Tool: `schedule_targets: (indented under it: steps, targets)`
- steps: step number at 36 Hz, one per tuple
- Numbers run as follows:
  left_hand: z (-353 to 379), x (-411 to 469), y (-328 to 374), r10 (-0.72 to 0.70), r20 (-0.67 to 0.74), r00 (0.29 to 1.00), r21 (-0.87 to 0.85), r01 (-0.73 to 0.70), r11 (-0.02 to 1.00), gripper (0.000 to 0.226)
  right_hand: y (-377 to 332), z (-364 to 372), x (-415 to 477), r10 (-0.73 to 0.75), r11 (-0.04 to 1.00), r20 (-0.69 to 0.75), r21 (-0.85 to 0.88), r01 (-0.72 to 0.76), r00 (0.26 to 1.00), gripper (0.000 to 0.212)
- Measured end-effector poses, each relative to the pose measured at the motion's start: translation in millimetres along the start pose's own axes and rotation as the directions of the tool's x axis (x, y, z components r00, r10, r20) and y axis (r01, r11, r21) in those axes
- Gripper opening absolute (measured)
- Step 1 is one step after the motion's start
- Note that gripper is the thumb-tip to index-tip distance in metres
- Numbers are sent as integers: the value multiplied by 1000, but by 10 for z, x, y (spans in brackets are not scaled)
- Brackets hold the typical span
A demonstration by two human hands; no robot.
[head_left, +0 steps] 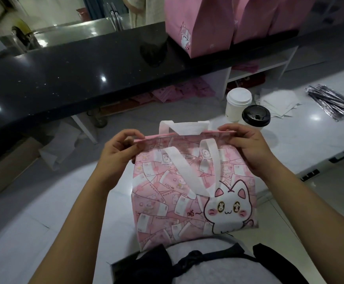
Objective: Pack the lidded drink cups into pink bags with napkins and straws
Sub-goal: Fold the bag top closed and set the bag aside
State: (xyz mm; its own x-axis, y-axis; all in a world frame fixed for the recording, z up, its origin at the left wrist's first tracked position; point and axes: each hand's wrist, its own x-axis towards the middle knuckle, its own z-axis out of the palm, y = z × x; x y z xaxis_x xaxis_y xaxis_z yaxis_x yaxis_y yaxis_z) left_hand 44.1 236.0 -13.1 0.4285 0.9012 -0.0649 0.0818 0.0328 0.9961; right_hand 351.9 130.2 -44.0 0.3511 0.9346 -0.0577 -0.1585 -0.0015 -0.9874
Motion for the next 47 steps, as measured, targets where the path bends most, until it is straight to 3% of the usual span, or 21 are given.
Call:
schedule_targets:
  steps: [10, 14, 19, 23, 25, 28, 31, 33, 39, 43, 47]
  targets:
    - [-123, 1, 78, 36, 100, 994, 151, -51, 987, 35, -77, -66, -8, 0, 994, 90, -109, 10, 996, 55]
    - [-198, -2, 151, 30, 161, 986, 222, -66, 973, 37, -130, -106, -33, 27, 986, 154, -165, -1, 988, 49]
    - [-309, 30, 293, -38, 299, 953, 276, -48, 960, 12, -257, -130, -19, 72, 959, 253, -283, 3, 965, 49]
    - [-408, 40, 402, -92, 386, 918, 323, -41, 946, 47, -406, -129, -57, 63, 945, 291, -325, 37, 955, 31]
    - [-420, 25, 443, -64, 378, 923, 322, -66, 945, 48, -456, -88, -84, 23, 946, 283, -317, 71, 959, 21]
    - [-397, -12, 477, 6, 338, 941, 329, -124, 936, 16, -534, -49, -126, -60, 959, 257, -254, 127, 964, 32]
    - [-387, -75, 484, 87, 276, 957, 321, -177, 931, 27, -621, -44, -152, -110, 956, 248, -238, 170, 962, 47]
    - [-412, -97, 452, 134, 237, 962, 352, -214, 911, 39, -647, -15, -151, -166, 918, 251, -314, 242, 954, 31]
    - [-421, -82, 260, 290, 198, 936, 536, -351, 768, 23, -492, -29, -144, -277, 788, 203, -512, 343, 939, 23]
    - [-398, -50, 87, 261, 136, 956, 601, -289, 745, 16, -348, -6, -139, -236, 760, 169, -582, 290, 957, 23]
    - [-312, -56, 0, 252, 137, 958, 668, -277, 690, 16, -383, 88, -140, -165, 582, 213, -767, 270, 963, 22]
